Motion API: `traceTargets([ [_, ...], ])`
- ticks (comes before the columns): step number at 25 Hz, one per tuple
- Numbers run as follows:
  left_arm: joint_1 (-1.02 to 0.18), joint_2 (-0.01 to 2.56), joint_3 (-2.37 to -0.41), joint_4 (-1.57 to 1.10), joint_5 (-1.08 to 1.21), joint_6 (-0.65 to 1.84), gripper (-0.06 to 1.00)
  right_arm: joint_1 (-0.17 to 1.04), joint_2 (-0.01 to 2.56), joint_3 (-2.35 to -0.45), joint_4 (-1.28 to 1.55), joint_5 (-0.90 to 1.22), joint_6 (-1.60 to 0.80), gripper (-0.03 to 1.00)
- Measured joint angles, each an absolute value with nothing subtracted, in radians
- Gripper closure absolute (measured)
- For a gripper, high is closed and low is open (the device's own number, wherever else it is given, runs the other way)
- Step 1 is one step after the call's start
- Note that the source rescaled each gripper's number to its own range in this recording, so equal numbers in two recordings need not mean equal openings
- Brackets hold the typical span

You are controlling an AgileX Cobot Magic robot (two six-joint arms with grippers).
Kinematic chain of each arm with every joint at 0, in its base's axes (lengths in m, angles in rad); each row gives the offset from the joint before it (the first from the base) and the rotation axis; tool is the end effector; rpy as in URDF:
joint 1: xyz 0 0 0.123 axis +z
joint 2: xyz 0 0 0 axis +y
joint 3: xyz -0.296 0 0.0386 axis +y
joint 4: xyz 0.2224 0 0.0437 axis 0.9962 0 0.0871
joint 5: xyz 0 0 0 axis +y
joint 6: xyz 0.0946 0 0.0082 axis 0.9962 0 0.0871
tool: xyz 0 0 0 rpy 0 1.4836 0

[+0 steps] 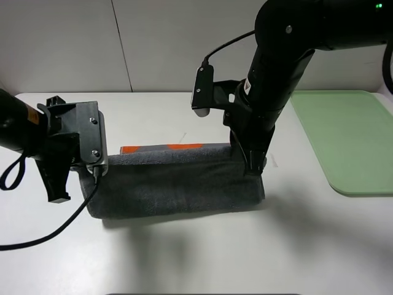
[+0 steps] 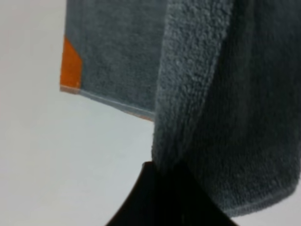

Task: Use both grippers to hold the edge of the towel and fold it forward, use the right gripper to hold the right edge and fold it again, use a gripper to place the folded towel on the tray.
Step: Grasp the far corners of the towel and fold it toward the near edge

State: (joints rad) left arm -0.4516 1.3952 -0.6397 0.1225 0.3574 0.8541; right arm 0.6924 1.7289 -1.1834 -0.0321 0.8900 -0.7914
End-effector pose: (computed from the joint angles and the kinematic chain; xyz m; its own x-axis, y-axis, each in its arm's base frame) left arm 0.2065 -0.0956 0.2195 -0.0921 0.9599 -0.2647 0.8687 0.2073 0.4498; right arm 0.2466 0.2015 0.2386 -0.0569 -0.9893 -0.1344 -0.9809 0.0804 -0.1770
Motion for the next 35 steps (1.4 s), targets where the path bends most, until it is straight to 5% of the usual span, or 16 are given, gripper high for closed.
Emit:
traceTargets([
  [14, -0.447, 1.628, -0.842, 0.145, 0.354, 0.854, 0.94, 0.619, 1.766, -1.187, -0.067, 0.793, -0.829, 0.97],
  [35, -0.382, 1.668, -0.856, 0.16, 0.21, 0.854, 0.89, 0.564, 1.821, -1.188, -0.058, 0.626, -0.855, 0.97],
])
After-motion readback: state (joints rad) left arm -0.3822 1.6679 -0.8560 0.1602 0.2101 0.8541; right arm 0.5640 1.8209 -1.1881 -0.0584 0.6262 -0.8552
